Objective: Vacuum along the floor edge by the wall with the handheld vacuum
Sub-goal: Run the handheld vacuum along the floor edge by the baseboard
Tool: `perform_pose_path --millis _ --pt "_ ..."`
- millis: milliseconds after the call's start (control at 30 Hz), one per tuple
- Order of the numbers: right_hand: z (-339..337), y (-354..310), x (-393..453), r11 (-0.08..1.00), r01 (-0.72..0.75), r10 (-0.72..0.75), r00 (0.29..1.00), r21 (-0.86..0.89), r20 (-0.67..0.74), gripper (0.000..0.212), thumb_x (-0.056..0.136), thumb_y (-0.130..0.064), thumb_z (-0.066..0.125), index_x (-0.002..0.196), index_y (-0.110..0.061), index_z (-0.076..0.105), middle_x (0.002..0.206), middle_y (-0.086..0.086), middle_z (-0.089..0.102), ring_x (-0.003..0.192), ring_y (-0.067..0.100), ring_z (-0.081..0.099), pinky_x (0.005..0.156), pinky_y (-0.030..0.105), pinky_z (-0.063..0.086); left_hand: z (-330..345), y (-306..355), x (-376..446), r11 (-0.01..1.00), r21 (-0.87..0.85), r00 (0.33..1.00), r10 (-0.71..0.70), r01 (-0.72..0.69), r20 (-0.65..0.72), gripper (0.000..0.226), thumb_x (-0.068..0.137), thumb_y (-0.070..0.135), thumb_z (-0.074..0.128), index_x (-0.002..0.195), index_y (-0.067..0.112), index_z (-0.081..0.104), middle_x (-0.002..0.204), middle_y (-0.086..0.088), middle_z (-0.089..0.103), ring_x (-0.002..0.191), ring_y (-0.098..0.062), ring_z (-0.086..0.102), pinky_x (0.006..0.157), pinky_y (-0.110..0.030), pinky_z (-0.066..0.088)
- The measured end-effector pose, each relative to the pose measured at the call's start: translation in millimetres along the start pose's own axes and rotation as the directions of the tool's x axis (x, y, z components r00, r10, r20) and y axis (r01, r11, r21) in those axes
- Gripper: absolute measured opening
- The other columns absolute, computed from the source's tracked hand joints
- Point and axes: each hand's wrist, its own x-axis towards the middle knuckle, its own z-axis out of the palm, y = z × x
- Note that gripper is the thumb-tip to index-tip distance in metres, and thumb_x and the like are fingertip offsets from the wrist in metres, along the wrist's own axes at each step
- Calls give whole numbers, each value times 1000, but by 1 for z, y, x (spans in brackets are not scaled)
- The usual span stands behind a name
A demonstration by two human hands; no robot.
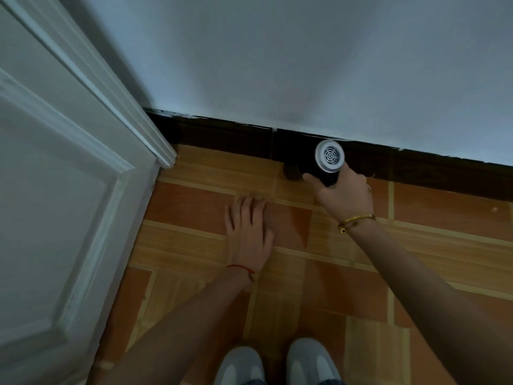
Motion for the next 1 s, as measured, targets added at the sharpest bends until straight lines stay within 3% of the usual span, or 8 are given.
perform_pose_path --millis 133,333,467,567,767,933,1000 --pt "-5 11 -7 1000 -18 18 1000 18 -7 65 80 -57 65 130 -18 51 107 4 70 104 27 63 82 46 54 6 4 3 996 82 1000 26 -26 10 55 91 30 48 144 19 40 150 -9 40 144 -28 28 117 -60 18" --pt "-15 16 1 998 -23 22 999 55 26 61 79 -58 65 125 -21 54 107 2 70 104 24 63 83 43 54 11 1 3 995 98 999 31 -32 9 55 91 33 44 144 19 40 151 -9 38 144 -28 27 118 -60 17" --pt "-25 34 -10 999 -6 6 1000 -53 -4 67 79 -61 62 131 -19 50 104 6 69 98 27 64 78 44 55 14 -1 3 995 94 999 38 -38 -5 53 92 34 42 143 18 40 151 -8 37 144 -29 28 119 -58 13" --pt "-25 35 -15 998 11 -8 998 -69 58 69 79 -62 61 134 -22 46 109 7 68 104 28 62 82 44 54 15 -2 3 994 102 999 43 -42 -5 53 93 35 40 143 18 40 151 -8 37 143 -29 28 119 -58 12" --pt "-46 47 -15 994 -88 86 996 -61 -31 65 80 -59 63 128 -17 51 104 6 69 99 28 63 79 42 55 14 -1 3 991 128 999 48 -48 5 54 93 35 41 144 17 40 151 -9 38 143 -31 29 118 -59 15" --pt "-55 58 -18 996 -79 81 996 -48 29 61 80 -59 63 124 -19 54 107 5 69 104 28 62 85 45 53 14 -1 2 992 121 999 45 -44 -6 54 93 35 40 144 17 40 150 -10 38 143 -31 30 118 -59 14" --pt "-60 63 -17 992 -111 111 994 -59 -11 63 79 -61 63 124 -18 54 107 7 68 102 29 62 83 44 53 13 0 2 993 108 999 43 -42 -12 54 93 34 40 144 17 40 150 -10 38 143 -31 30 119 -59 13"
